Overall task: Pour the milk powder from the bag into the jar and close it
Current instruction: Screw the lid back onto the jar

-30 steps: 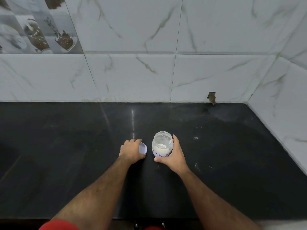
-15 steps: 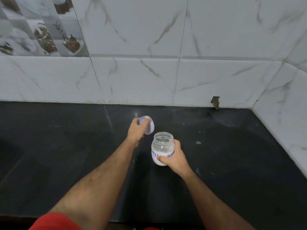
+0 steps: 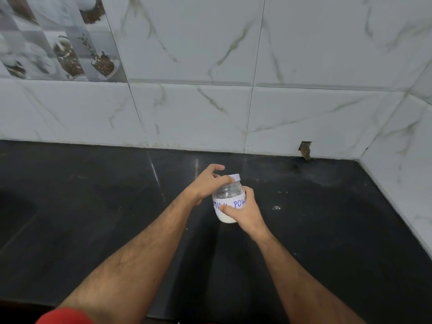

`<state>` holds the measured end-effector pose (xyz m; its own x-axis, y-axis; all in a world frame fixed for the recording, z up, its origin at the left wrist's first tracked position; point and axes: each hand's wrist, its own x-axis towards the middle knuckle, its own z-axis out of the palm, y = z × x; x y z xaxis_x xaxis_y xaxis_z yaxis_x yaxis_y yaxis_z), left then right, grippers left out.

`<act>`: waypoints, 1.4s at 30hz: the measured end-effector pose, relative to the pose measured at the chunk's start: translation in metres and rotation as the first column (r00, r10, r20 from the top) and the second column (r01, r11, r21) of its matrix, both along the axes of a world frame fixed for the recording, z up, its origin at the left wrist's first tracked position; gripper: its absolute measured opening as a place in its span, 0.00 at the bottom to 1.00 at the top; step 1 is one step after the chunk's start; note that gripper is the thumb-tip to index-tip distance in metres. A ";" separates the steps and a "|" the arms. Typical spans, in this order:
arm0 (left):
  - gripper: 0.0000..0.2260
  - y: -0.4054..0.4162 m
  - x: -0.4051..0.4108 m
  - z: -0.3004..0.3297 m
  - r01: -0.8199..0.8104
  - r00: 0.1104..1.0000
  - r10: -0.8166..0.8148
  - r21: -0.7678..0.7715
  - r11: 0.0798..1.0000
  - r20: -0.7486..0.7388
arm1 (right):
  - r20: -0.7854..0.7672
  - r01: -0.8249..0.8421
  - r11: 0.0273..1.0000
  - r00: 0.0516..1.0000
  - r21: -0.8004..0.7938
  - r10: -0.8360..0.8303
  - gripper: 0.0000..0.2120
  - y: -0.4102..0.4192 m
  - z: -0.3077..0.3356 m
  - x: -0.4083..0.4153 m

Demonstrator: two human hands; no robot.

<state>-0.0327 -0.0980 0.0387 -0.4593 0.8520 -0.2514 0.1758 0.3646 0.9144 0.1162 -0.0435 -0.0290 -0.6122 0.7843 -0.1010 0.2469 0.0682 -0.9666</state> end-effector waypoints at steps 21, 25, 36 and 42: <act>0.16 0.016 0.023 0.013 -0.104 0.994 0.104 0.008 0.995 -0.037 | 0.269 -0.073 0.923 0.963 0.377 -0.034 0.39 -0.002 0.038 0.010; 0.16 0.003 0.017 0.017 0.043 0.999 -0.044 0.116 0.992 0.003 | -0.084 -0.247 0.960 0.968 -0.129 0.237 0.32 0.018 0.037 0.024; 0.16 -0.010 0.016 0.001 -0.154 0.982 0.132 0.175 0.973 0.132 | 0.047 -0.006 0.995 0.999 0.100 0.001 0.37 0.026 0.029 0.032; 0.37 0.018 0.047 0.020 -0.154 0.985 0.150 -0.037 0.987 -0.091 | 0.179 -0.046 0.960 0.984 0.275 -0.004 0.32 0.010 0.036 0.026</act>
<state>0.0144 -0.0799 0.0582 -0.6042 0.7599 -0.2397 0.1942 0.4322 0.8806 0.1425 -0.0338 0.0073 -0.6209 0.7838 0.0104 0.4071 0.3338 -0.8502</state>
